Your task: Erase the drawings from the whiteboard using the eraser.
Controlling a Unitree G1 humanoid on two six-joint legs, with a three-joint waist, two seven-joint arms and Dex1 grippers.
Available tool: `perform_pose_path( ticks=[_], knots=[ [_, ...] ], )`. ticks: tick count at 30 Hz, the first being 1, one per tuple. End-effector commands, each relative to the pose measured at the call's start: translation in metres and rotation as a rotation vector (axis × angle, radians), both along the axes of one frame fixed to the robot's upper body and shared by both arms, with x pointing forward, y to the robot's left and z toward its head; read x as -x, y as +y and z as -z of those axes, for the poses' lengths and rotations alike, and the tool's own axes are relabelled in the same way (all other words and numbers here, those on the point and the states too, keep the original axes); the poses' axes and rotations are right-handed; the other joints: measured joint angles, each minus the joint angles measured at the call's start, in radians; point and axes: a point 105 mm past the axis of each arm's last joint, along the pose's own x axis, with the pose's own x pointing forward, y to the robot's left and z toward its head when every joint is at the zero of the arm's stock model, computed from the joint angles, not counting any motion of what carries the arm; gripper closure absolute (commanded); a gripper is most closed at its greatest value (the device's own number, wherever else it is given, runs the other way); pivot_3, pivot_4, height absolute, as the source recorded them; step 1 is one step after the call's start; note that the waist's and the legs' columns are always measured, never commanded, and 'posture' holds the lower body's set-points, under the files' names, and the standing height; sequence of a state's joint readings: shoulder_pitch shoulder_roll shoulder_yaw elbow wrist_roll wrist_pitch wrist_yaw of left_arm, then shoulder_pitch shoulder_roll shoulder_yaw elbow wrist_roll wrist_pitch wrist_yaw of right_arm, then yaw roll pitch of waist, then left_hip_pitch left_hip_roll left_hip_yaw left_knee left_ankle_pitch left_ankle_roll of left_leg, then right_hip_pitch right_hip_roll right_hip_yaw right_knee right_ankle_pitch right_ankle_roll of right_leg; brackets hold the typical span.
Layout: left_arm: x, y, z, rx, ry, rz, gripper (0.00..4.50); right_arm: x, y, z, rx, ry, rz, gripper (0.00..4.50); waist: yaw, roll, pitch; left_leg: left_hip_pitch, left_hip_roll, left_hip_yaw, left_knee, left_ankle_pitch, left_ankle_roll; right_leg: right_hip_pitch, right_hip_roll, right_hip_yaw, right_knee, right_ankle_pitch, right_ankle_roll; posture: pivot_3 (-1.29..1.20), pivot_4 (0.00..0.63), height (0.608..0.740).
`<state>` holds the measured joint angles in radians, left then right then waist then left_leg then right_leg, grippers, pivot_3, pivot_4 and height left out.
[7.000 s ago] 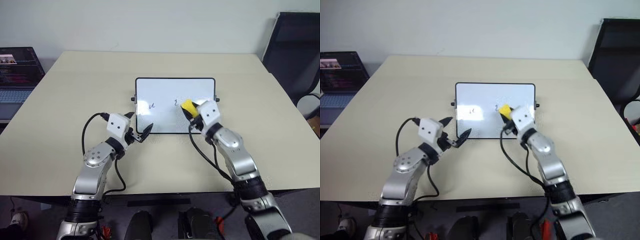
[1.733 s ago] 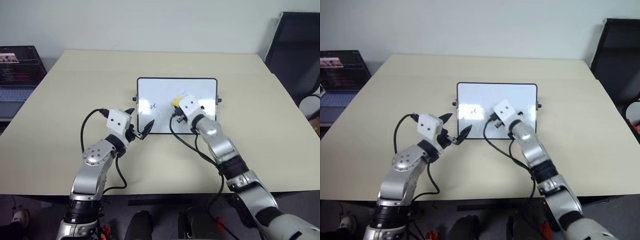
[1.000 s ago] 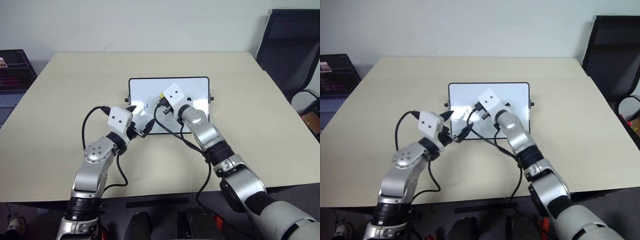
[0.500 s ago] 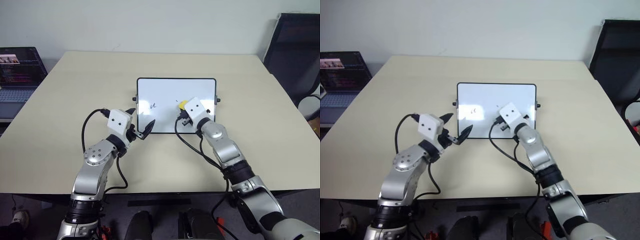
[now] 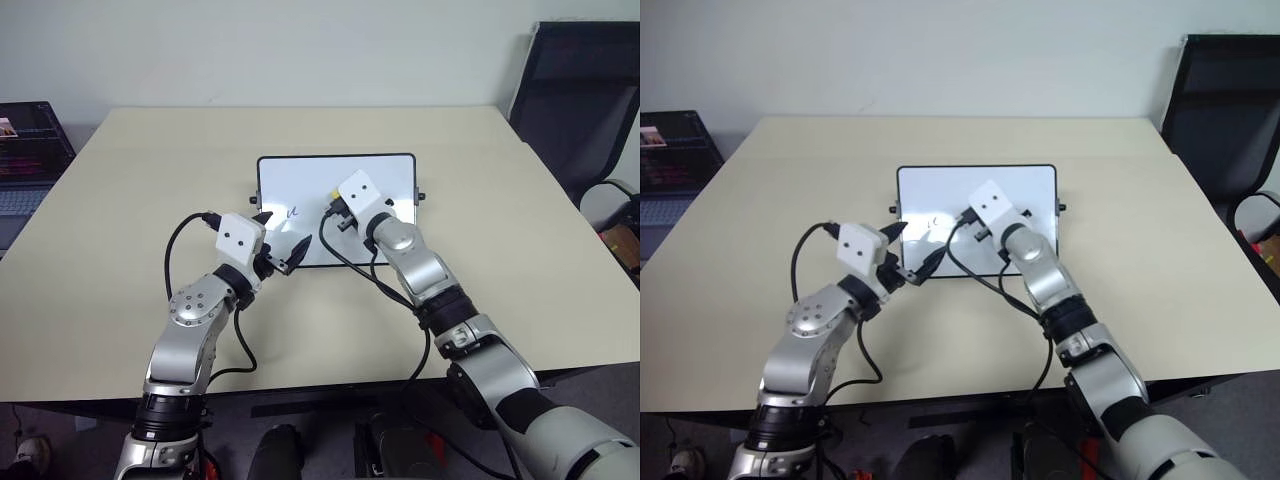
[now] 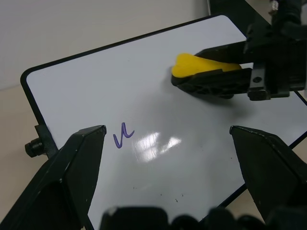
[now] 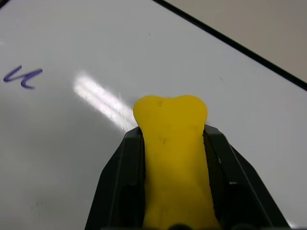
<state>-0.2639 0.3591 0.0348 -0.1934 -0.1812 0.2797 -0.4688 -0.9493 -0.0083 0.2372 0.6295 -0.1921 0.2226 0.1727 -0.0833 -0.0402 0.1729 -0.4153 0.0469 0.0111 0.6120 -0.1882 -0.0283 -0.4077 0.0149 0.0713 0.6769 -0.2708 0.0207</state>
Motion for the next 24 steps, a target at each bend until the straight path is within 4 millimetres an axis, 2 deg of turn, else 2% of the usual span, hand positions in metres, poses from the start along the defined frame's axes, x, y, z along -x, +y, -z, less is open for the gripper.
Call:
perform_pose_path(
  ticks=[1, 5, 9, 14, 18, 24],
  knots=[
    [0.004, -0.002, -0.012, 0.002, -0.049, 0.010, 0.00, -0.003, -0.002, 0.002, -0.003, 0.002, 0.014, 3.30, 0.001, 0.000, 0.000, -0.001, 0.000, 0.000, 0.000, 0.000, 0.000, -0.001, 0.000, 0.000, 0.000, 0.000, 0.000, 0.00, 0.150, 0.740],
    [0.006, -0.002, -0.012, 0.002, -0.049, 0.007, 0.00, 0.004, -0.027, 0.028, 0.034, 0.044, 0.044, 3.30, 0.004, 0.000, 0.000, -0.002, 0.000, -0.001, -0.002, 0.000, 0.000, -0.001, -0.001, 0.000, -0.001, -0.001, 0.002, 0.00, 0.150, 0.740],
    [0.007, -0.002, -0.011, 0.003, -0.048, 0.002, 0.00, 0.018, -0.065, 0.054, 0.079, 0.094, 0.101, 3.30, 0.025, 0.000, 0.000, -0.002, -0.001, -0.002, -0.002, 0.000, -0.001, 0.001, -0.002, 0.000, -0.003, -0.002, 0.003, 0.00, 0.150, 0.740],
    [0.007, -0.001, -0.010, 0.004, -0.046, 0.001, 0.00, 0.033, -0.093, 0.071, 0.118, 0.138, 0.143, 3.30, 0.032, -0.001, -0.001, 0.000, 0.000, -0.001, -0.001, 0.000, 0.000, 0.003, -0.003, 0.000, -0.003, -0.004, -0.001, 0.00, 0.150, 0.740],
    [0.006, -0.001, -0.010, 0.004, -0.044, 0.003, 0.00, 0.032, -0.089, 0.066, 0.115, 0.134, 0.138, 3.30, 0.030, -0.001, -0.001, 0.001, -0.001, -0.001, 0.000, 0.001, 0.000, 0.003, -0.006, 0.000, -0.002, -0.004, -0.002, 0.00, 0.150, 0.740],
    [0.005, -0.002, -0.011, 0.003, -0.043, 0.009, 0.00, 0.010, -0.039, 0.033, 0.060, 0.064, 0.067, 3.30, 0.006, -0.001, 0.000, 0.003, 0.000, 0.000, 0.000, 0.002, 0.001, 0.003, -0.004, 0.001, -0.001, 0.000, -0.002, 0.00, 0.150, 0.740]
  ],
)
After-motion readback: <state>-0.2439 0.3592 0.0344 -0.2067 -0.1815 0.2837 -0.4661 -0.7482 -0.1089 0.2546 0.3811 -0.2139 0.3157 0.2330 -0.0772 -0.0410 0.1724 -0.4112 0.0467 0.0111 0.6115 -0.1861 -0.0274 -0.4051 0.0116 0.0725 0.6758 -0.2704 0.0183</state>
